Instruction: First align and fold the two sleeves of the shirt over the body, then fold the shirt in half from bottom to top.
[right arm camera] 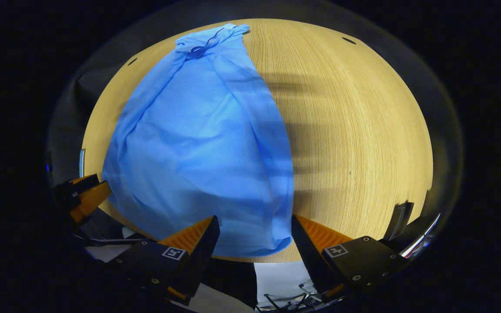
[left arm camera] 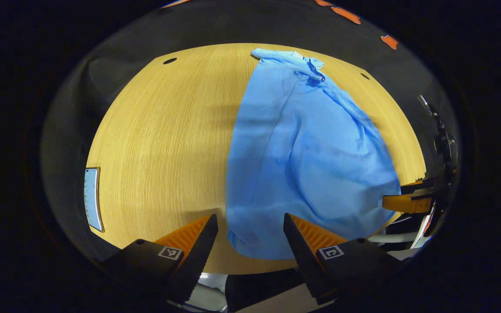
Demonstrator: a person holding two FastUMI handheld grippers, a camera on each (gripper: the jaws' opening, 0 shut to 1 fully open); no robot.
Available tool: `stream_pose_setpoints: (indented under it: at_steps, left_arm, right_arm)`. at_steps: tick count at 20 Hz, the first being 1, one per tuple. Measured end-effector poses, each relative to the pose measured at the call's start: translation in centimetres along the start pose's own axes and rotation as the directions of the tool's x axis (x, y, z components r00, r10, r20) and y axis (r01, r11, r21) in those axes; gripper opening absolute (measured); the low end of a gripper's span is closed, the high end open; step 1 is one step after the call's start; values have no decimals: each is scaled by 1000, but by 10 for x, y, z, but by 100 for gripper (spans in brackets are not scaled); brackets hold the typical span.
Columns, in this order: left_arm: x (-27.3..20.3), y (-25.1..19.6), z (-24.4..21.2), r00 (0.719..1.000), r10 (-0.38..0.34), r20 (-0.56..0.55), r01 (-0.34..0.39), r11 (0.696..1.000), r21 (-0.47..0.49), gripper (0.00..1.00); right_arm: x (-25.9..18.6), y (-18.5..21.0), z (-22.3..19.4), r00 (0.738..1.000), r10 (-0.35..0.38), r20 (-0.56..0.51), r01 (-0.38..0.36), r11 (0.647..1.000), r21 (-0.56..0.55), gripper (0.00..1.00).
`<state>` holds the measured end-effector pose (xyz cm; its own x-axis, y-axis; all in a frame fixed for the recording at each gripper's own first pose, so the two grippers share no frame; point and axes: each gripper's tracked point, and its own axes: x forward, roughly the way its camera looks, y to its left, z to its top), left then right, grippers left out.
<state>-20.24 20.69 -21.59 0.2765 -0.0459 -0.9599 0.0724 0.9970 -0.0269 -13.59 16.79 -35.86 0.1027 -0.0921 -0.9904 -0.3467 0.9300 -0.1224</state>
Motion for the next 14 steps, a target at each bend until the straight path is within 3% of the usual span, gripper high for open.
stream_pose_setpoints:
  at_steps: [4, 10, 11, 12, 14]
  left_arm:
    - [13, 4, -12, 997, 40, -63, -40, 999, -5, 98]
    - [18, -2, -3, 998, 38, -45, -36, 998, 48, 100]
    - [17, -2, -3, 998, 38, -46, -36, 998, 44, 96]
    - [19, -1, -1, 998, 38, -42, -36, 999, 38, 83]
    - [20, 0, 1, 998, 38, -40, -37, 999, 27, 57]
  right_arm:
    - [6, 1, 0, 1000, -29, -5, 29, 999, -26, 99]
    - [7, 2, -3, 997, -62, -48, 60, 997, -40, 99]
    - [6, 3, -2, 997, -60, -52, 58, 998, -37, 97]
    - [7, 4, -3, 997, -60, -53, 58, 997, -41, 94]
    - [7, 6, -3, 997, -57, -52, 54, 997, -55, 70]
